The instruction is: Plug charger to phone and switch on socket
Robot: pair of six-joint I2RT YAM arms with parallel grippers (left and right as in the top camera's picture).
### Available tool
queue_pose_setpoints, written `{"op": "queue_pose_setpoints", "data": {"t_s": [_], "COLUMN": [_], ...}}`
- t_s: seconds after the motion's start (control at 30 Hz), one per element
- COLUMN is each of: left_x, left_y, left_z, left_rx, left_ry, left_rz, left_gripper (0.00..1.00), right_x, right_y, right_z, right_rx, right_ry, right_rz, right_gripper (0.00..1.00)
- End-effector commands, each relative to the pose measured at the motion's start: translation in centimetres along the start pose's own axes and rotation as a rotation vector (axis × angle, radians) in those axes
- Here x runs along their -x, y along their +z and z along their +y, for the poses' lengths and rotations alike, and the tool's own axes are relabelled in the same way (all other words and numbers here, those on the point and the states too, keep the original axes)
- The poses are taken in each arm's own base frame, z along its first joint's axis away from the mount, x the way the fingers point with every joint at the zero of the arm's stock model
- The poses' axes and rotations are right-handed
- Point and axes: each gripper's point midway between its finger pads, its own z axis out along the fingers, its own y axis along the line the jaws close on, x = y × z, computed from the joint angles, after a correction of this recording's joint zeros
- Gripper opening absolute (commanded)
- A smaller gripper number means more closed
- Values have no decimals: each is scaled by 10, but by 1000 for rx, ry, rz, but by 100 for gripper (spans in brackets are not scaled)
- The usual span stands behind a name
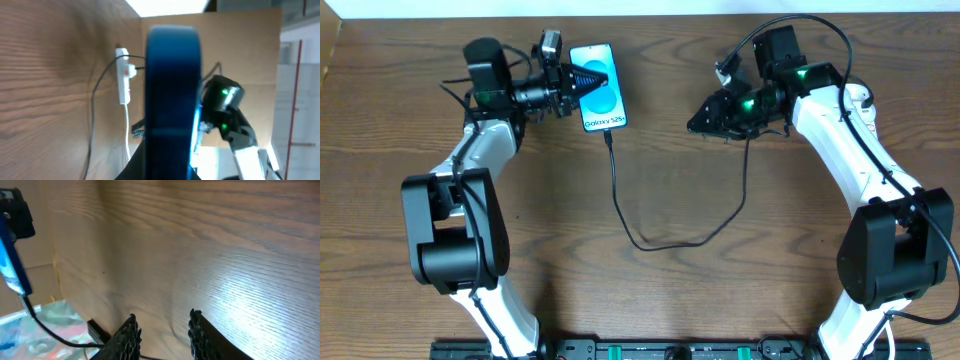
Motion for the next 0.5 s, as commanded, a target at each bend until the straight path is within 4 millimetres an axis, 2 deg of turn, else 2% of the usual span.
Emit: {"op": "queue_pose_setpoints", "data": {"t_s": [0.0,0.1,0.2,0.27,0.37,0.47], "left_x": [-2,-8,-26,-37,-53,-63], "left_y": [7,20,32,36,42,39], "left_z": [4,33,72,89,98,103], "left_rx": [48,158,341,431,475,493], "left_ry": [95,49,9,13,57,104], "left_rz": [-29,-53,-55,-35,22,71], "left_gripper": [7,7,7,7,7,7], "right_x": [1,2,2,1,1,-2], "right_y": [-1,-1,-1,-1,-1,-1], "right_z": [-4,-4,-3,-4,-8,-9], "right_rx": [-27,-26,-26,-27,-48,-56], "right_ry": [-33,-35,-35,-34,-38,-39], "right_rz": [-6,-8,-7,-5,-7,4], "right_gripper": [33,33,33,33,33,32]}}
